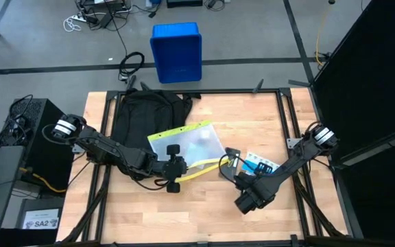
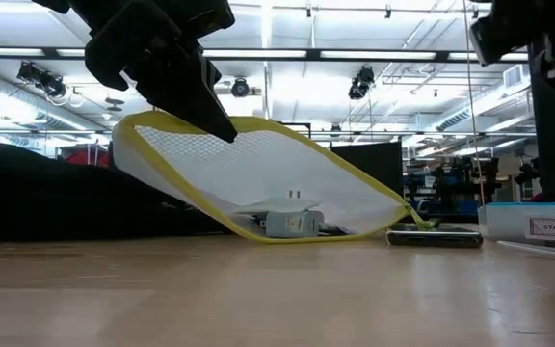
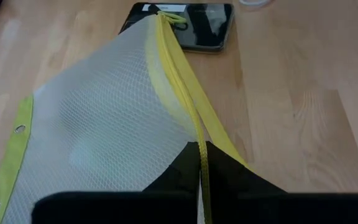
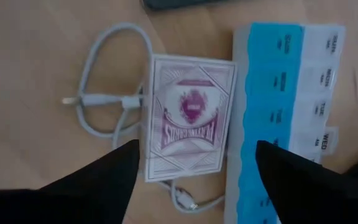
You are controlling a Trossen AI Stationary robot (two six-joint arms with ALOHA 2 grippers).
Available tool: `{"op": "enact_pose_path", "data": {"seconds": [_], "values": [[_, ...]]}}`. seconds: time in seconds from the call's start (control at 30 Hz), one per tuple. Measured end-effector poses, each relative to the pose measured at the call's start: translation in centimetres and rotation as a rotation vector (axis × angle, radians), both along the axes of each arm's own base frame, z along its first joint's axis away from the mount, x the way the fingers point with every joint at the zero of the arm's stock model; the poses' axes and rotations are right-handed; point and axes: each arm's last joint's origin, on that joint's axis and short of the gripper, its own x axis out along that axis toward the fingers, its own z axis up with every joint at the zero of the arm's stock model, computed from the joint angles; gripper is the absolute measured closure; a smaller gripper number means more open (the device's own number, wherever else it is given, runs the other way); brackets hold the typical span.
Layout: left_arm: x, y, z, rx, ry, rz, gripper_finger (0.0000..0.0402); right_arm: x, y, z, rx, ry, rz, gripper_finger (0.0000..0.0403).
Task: Unpack backpack
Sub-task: Put the deck of cards into the zip lock bag
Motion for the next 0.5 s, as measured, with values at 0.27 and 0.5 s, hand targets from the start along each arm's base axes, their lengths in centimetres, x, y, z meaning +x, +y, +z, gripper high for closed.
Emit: {"op": "enact_pose_path", "data": {"seconds": [0.27,0.5], "values": [[0.0,0.0,0.0,0.0,-0.001,0.0,0.0402,-1.7,-1.7,4.1,0.037,-0.249,-0.001,0.0107],[0.0,0.0,0.0,-0.005,0.002,-0.005,0.0402,-4.7,-4.4,3.1,0.221,-0.455,-0.132,0.0128]]}}
